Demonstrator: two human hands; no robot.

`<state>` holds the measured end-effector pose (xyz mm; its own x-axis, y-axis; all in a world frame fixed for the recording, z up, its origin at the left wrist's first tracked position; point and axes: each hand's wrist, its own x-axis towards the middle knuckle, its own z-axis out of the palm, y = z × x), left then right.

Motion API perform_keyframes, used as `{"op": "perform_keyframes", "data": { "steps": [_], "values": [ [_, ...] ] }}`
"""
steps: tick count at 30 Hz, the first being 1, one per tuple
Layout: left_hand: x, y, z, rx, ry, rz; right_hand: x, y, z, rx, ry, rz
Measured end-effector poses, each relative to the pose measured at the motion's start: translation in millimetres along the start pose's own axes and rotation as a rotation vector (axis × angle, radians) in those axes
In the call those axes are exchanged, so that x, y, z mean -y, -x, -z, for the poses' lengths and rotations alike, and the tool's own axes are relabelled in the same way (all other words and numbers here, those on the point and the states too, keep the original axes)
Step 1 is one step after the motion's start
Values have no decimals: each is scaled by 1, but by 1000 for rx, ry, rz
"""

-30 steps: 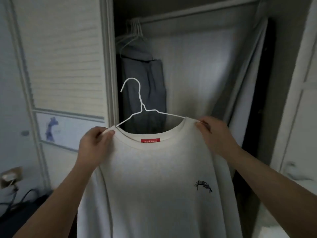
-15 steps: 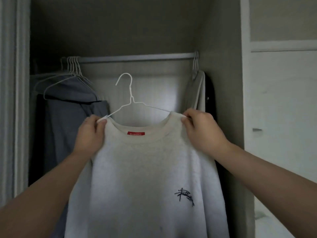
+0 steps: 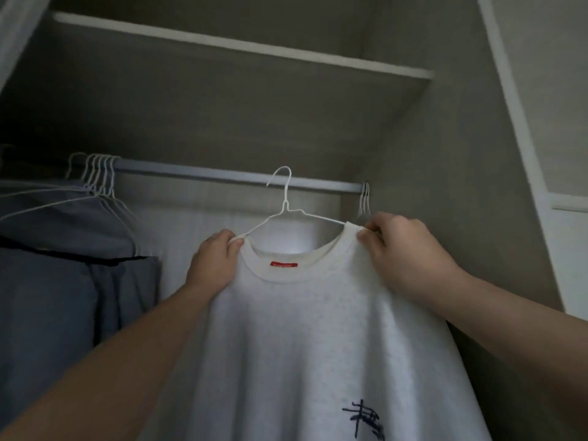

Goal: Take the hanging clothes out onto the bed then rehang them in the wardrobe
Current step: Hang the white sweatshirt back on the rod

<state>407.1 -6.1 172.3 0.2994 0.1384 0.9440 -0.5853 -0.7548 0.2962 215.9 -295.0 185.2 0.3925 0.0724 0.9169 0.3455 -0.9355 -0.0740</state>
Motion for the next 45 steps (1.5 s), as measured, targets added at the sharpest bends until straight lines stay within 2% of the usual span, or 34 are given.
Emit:
{"op": "perform_keyframes", "data": {
  "steps": [5, 10, 16, 20, 26, 30, 34, 39, 42, 45],
  "values": [
    [13, -55, -37, -22, 6, -24, 18, -46, -11, -72, 125, -28],
    [28, -104, -60, -4, 17, 64, 45, -89, -34, -112, 262, -50],
    [55, -141, -97, 68, 70, 218, 70, -127, -73, -73, 373, -71],
    [71, -141, -117, 86, 98, 242, 73, -130, -92, -51, 404, -76],
    [83, -125, -131, 92, 184, 186, 70, -116, -104, -25, 429, -33],
    [88, -111, -141, 77, 362, 125, 70, -104, -114, 16, 447, 14],
    [90, -107, -144, 60, 477, 158, 72, -103, -113, -8, 413, 26],
    [89, -98, -154, 83, 520, 175, 74, -101, -115, 45, 442, 69],
    [88, -96, -155, 114, 532, 212, 81, -101, -110, 68, 567, 114],
    [75, -95, -148, 51, 605, 167, 87, -98, -102, 86, 816, 282]
  ]
}}
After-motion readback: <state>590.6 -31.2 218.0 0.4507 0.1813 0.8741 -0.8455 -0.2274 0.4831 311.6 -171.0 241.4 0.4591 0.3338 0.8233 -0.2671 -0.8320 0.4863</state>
